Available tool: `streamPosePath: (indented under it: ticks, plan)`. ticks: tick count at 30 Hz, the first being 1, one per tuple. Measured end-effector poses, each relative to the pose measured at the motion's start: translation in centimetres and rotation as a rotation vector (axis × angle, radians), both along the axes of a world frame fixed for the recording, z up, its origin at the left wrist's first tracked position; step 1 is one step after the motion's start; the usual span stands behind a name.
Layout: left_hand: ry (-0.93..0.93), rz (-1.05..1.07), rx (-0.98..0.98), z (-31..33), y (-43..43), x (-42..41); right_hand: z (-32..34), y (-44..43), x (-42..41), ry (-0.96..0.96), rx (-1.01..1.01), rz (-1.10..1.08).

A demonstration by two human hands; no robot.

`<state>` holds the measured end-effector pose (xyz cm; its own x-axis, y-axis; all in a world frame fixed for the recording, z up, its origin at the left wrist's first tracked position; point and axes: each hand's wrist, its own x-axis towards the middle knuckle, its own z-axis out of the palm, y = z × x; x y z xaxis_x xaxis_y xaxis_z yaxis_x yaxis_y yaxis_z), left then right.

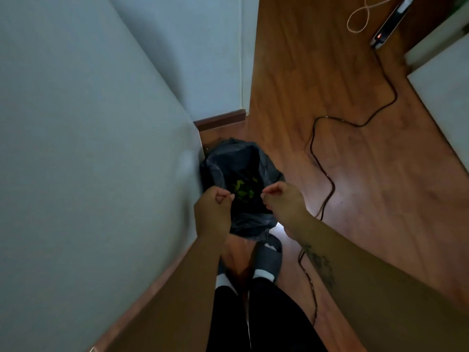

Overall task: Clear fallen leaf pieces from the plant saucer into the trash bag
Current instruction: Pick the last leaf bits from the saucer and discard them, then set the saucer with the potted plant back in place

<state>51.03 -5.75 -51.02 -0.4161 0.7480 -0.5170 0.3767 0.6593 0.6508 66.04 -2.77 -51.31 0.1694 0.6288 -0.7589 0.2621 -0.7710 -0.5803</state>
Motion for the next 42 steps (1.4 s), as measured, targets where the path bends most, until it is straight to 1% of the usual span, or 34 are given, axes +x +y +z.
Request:
streamPosePath:
  ticks: [4, 7, 10, 13, 15, 18, 22, 25, 27, 30, 32, 38, 42]
  plan:
    - [-0.038, -0.007, 0.065, 4.5, 0.9, 0.6, 5.4, 2.0, -0.2, 0.054, 0.066, 0.012]
    - [-0.090, -0.020, 0.125, 9.8, 2.2, 1.0, 11.0, 4.0, -0.3, 0.099, 0.144, 0.013]
    - [-0.087, -0.057, 0.229, 15.4, 3.4, 1.2, 16.9, 5.5, -0.3, 0.039, 0.264, 0.086]
    - [-0.075, -0.061, 0.341, 22.7, 5.1, 0.9, 24.2, 7.4, -0.8, -0.011, 0.407, 0.109]
    - [-0.045, -0.073, 0.426, 27.5, 6.2, 0.5, 28.7, 8.8, -1.6, -0.030, 0.493, 0.146]
    - [0.004, -0.053, 0.536, 34.3, 6.8, -1.2, 34.4, 10.4, -4.1, 0.025, 0.590, 0.173]
    - [0.144, -0.092, 0.635, 39.5, 6.0, -5.7, 38.6, 11.1, -8.2, 0.065, 0.700, 0.247]
    - [0.317, -0.109, 0.655, 41.3, 3.7, -11.1, 41.0, 10.7, -12.0, 0.071, 0.764, 0.369]
    - [0.436, -0.097, 0.695, 41.4, 2.0, -14.7, 41.9, 10.1, -14.1, 0.080, 0.787, 0.449]
    - [0.670, -0.051, 0.768, 41.0, -1.5, -21.1, 42.6, 8.4, -18.8, 0.095, 0.828, 0.563]
    - [0.771, -0.026, 0.760, 40.8, -3.3, -25.2, 42.7, 7.5, -22.0, 0.099, 0.850, 0.611]
    - [0.932, 0.035, 0.691, 40.4, -7.7, -38.8, 42.3, 4.8, -33.3, 0.109, 0.895, 0.726]
    - [0.855, 0.004, 0.558, 39.6, -8.9, -46.9, 42.4, 4.5, -41.0, 0.048, 0.946, 0.774]
